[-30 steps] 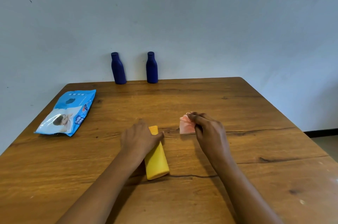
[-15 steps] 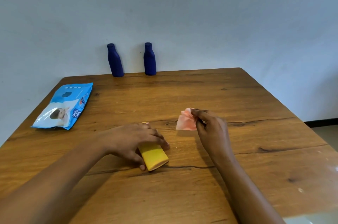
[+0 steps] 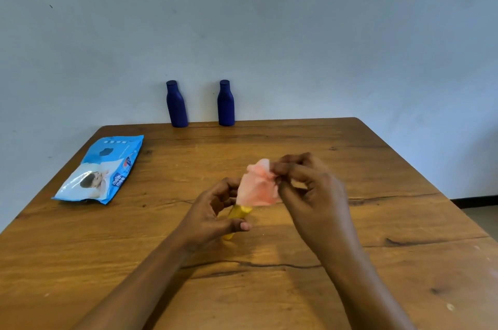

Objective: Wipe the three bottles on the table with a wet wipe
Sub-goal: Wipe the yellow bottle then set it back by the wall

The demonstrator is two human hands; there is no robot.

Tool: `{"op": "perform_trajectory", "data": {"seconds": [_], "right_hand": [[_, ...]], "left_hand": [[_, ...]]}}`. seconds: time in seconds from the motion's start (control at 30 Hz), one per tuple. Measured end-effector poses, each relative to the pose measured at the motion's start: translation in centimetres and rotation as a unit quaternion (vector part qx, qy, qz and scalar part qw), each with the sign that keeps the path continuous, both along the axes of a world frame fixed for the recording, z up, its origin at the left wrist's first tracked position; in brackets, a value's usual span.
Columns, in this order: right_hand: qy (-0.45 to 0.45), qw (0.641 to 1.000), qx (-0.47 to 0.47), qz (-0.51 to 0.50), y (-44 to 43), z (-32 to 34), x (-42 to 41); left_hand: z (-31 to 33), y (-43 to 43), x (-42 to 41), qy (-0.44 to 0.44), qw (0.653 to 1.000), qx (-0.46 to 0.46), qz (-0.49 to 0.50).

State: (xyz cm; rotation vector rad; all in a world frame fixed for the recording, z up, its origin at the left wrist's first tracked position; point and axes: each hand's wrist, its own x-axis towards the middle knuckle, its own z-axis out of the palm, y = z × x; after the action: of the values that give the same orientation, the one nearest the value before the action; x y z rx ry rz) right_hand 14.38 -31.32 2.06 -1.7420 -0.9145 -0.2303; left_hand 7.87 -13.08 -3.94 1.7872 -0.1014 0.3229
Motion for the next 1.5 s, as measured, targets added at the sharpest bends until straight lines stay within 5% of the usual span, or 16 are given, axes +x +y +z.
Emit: {"op": "perform_trajectory", "data": {"seconds": [0.2,0.33,0.67,1.17,1.37,1.5], "right_hand": [[-0.244,0.952,-0.176,-0.059,1.4,-1.6,-1.5],[-0.234,0.938,-0.244,-0.076,1.3,-2.2,-3.4],[-0.262,0.943,-0.206,0.021,0.1,-2.3,-3.1],[-0.275,0.941,-0.193,-0.029,0.8,-2.1,-0.5],[-0.323,0.923,-0.206,0.041,-0.4,-3.3,-3.0],[-0.289,0.942,-0.169,-0.028,0.4,-2.7,0.2]], "left_hand": [[-0.6,-0.4,0.0,-0.017,0.999,-0.026,0.014],[-0.9,-0.3,-0.1,-0.045,0.997,-0.061,0.011],[-1.1,-0.3,0.0,-0.036,0.995,-0.090,-0.014],[-1.9,-1.0,0.8,-0.032,0.982,-0.178,-0.063],[-2.1,-0.8,0.7,-0.017,0.977,-0.200,-0.068],[-2.2,-1.1,0.9,-0.012,0.976,-0.205,-0.069]]}}
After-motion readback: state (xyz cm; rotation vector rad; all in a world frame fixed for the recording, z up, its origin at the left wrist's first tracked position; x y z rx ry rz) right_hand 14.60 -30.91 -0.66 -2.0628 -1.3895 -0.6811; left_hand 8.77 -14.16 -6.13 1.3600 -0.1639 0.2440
